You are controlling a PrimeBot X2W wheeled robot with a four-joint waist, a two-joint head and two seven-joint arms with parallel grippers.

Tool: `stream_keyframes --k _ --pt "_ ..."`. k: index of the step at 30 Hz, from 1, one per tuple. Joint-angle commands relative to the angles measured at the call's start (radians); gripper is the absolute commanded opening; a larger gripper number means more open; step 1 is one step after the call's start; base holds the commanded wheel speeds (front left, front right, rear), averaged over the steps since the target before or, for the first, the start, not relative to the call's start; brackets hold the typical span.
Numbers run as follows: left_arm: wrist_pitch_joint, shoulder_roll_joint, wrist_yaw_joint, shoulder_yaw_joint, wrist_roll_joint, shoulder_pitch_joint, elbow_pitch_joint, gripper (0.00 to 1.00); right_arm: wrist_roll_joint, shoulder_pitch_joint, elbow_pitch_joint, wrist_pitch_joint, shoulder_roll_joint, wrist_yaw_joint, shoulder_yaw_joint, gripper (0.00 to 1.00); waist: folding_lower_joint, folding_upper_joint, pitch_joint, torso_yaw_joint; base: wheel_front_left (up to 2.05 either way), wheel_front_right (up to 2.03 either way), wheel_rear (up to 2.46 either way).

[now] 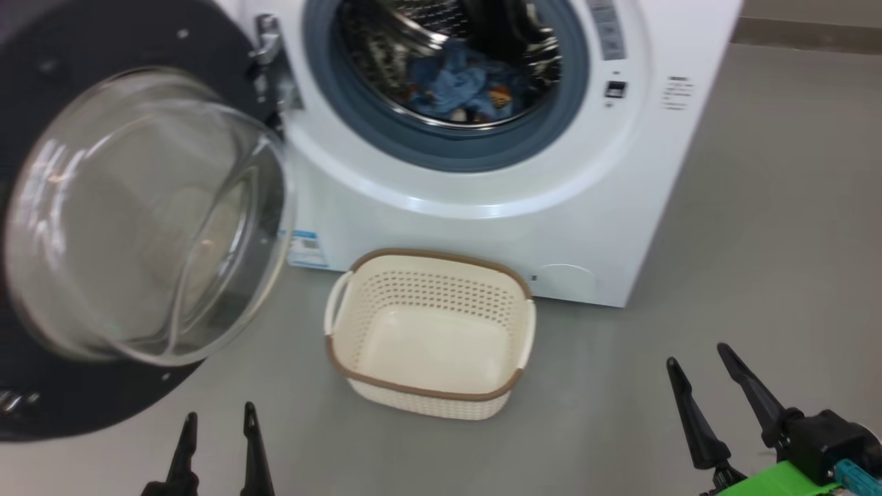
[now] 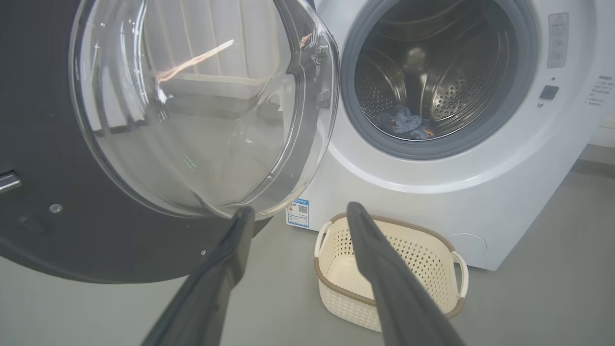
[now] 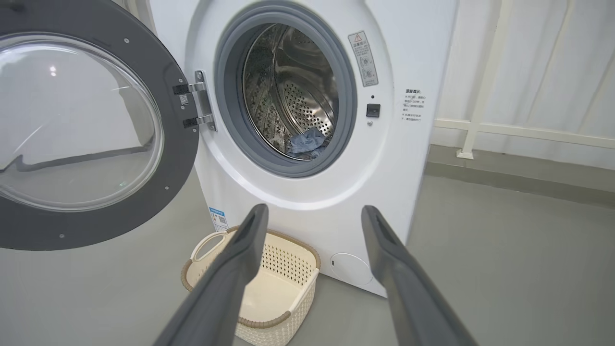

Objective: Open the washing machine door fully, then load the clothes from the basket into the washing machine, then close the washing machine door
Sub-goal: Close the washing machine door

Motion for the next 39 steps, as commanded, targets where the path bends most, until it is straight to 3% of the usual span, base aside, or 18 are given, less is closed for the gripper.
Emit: stream_keyframes --k 1,19,39 --pt "-0.006 0.009 0.008 0.032 0.003 -0.035 -0.032 1.0 0.009 -0.045 -0.023 -0.012 -0.02 0.002 0.031 1.0 0.0 0.0 0.008 0.076 0.0 0.0 0.0" --pt "-0.006 0.009 0.026 0.024 -0.016 -0.02 -0.057 1.0 0.017 -0.08 -0.019 -0.012 -0.052 0.002 0.086 1.0 0.0 0.0 0.025 0.276 0.0 0.0 0.0" --pt "-0.006 0.009 0.055 0.014 -0.043 -0.007 -0.079 1.0 0.017 -0.082 -0.01 -0.012 -0.065 0.002 0.108 1.0 0.0 0.0 0.031 0.323 0.0 0.0 0.0"
